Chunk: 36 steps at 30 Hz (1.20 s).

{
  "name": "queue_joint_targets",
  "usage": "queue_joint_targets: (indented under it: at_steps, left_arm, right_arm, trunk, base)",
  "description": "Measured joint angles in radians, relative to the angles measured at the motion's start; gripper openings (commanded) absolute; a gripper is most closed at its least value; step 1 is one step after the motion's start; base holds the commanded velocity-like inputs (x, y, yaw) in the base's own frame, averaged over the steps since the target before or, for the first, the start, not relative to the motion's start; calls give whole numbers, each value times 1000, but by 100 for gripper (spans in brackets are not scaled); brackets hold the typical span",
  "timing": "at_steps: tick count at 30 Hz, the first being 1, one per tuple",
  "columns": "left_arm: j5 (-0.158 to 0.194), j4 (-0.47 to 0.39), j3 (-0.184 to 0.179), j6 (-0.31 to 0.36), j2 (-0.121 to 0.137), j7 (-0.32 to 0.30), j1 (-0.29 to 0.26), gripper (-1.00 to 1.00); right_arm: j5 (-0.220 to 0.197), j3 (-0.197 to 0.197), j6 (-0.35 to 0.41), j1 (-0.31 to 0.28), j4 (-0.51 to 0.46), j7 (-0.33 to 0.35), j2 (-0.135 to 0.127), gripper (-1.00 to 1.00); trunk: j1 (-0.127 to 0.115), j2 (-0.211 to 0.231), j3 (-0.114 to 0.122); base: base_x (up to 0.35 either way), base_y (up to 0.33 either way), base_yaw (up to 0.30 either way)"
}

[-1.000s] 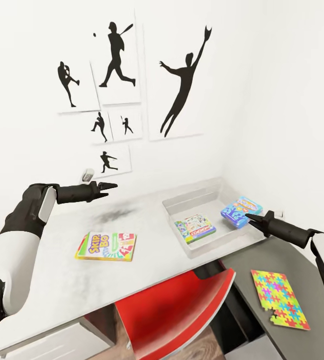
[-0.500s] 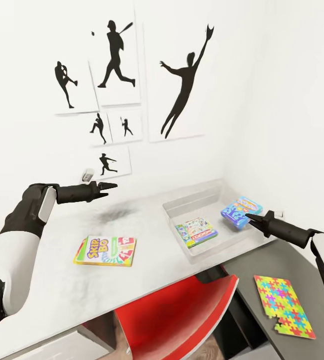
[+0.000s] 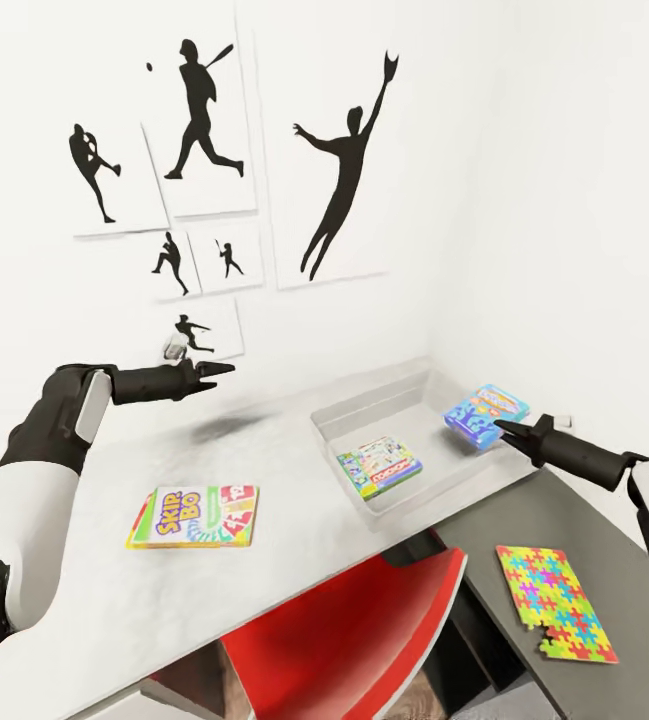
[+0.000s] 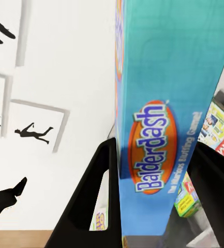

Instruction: Put all the toys in the child's room - the three board games (two on the bed and one on the table), the two jigsaw puzzles on the table, and the tennis ball on the table - inside the toy box on the table in the child's room.

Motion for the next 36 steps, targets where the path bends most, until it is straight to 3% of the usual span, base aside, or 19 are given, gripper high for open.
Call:
queue_joint_targets:
  at_steps: [21, 36]
  left_arm:
    - [0, -4, 0, 2, 0, 0, 0, 100]
    - [0, -4, 0, 4, 0, 0, 0, 100]
  right_arm:
    - [0, 0, 0, 0, -9, 1, 3, -100]
    - [7, 0, -1, 0, -9, 1, 9, -100]
  trunk:
    - [0, 0, 8]
    - [0, 0, 14]
  base:
    - [105, 75, -254]
    - [43, -12, -263]
